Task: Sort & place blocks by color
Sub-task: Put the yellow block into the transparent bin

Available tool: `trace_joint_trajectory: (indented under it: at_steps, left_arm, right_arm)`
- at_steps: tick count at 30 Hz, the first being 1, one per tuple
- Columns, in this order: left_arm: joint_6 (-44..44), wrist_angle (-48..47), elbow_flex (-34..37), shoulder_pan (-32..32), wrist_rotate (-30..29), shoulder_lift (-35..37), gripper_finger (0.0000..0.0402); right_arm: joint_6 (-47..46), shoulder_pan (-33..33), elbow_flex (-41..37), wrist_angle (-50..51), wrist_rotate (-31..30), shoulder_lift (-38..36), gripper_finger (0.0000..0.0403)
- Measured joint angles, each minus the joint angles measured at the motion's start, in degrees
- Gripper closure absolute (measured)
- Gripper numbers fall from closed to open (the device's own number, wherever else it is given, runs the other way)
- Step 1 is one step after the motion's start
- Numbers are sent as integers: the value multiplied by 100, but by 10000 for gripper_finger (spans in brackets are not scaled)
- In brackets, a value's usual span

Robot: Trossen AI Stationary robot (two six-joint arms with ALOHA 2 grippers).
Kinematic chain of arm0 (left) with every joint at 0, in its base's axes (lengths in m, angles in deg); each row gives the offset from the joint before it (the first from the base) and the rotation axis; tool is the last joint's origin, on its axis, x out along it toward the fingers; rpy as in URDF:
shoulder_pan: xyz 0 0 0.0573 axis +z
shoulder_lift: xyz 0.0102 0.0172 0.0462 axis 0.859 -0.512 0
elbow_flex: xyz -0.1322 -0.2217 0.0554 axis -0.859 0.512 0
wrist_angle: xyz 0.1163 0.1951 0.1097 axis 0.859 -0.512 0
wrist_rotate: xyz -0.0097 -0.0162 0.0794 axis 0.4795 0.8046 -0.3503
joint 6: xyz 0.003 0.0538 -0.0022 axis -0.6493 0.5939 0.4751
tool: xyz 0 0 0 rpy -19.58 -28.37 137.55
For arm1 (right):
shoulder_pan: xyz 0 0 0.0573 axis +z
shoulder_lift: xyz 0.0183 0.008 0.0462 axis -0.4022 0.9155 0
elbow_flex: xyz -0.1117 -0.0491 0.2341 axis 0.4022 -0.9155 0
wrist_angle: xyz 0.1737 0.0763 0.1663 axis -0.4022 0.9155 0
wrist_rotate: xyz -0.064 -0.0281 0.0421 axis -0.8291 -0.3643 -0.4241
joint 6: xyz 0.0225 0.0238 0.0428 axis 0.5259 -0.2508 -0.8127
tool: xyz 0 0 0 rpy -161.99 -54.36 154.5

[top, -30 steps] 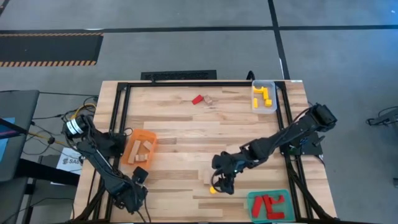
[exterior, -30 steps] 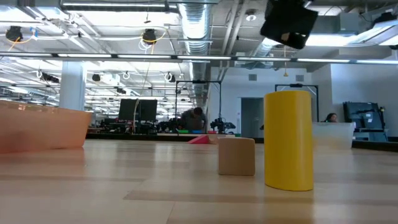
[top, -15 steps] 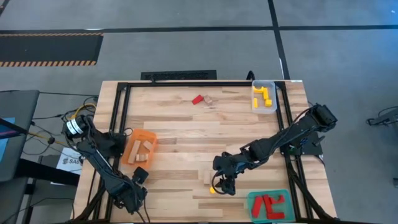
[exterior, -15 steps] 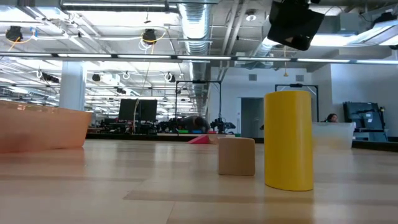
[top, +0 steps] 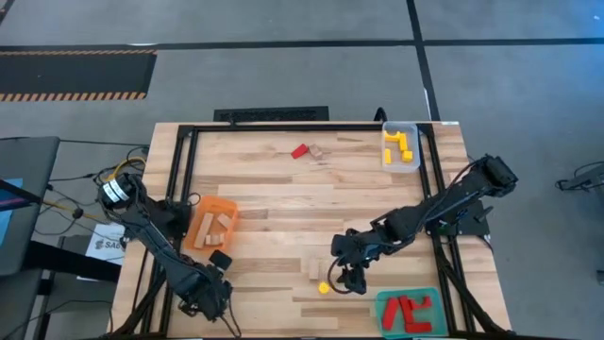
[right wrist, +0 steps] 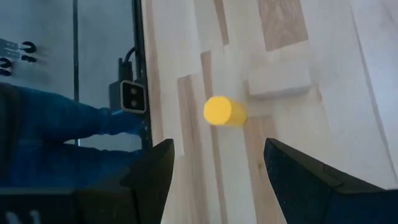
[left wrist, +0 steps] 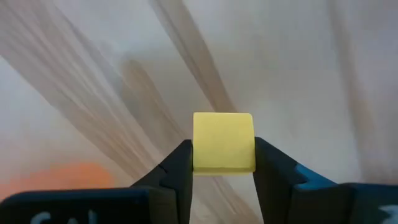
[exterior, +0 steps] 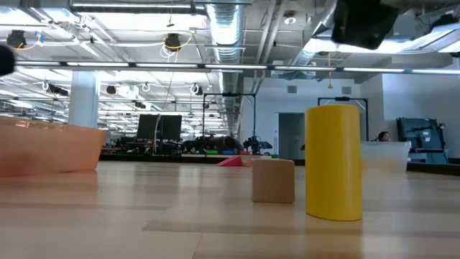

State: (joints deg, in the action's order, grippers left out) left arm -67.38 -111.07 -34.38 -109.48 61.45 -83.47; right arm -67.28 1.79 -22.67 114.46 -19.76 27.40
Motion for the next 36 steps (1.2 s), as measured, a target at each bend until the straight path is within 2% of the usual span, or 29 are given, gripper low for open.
trace_joint_trajectory:
  at_steps: [5, 9, 12, 15, 18, 20, 24, 27, 29, 32, 36]
  left_arm:
    - [319, -77, -564, 500, -627, 189, 301]
    - [-20, -93, -647, 930, -1375, 660, 301]
    - [-452, 117, -584, 1296, -1772, 1224, 301]
    - [-725, 1146, -365, 1721, -1802, 1824, 301]
    - [-751, 2981, 74, 2189, -1237, 2296, 301]
    - [-1019, 4349, 403, 2509, -833, 2436, 301]
    - [-2036, 6470, 928, 3078, -67, 2379, 301]
    - [-2637, 7327, 1083, 3331, 297, 2126, 301]
    - [-2884, 7505, 1084, 3400, 489, 1919, 301]
    - [-2979, 7759, 1003, 3413, 721, 1601, 301]
    - [-2984, 8520, 931, 3378, 833, 1244, 301]
  right_arm:
    - [-406, 136, 0, 780, -198, -538, 132]
    - [-599, 461, 0, 1431, -1007, -1049, 132]
    - [-616, 779, 0, 1756, -1897, -1414, 132]
    - [-605, 1105, -11, 1835, -2999, -1664, 132]
    - [-134, 1228, -30, 1801, -3633, -1712, 132]
    - [562, 1203, -34, 1693, -3719, -1672, 132]
    - [2962, 1039, -35, 776, -3706, -1434, 132]
    - [4984, 910, -37, -561, -3701, -1236, 132]
    - [5931, 853, -37, -1358, -3710, -1118, 132]
    - [6324, 694, -28, -2320, -3677, -1003, 132]
    - [5995, 314, -28, -2641, -2636, -1000, 132]
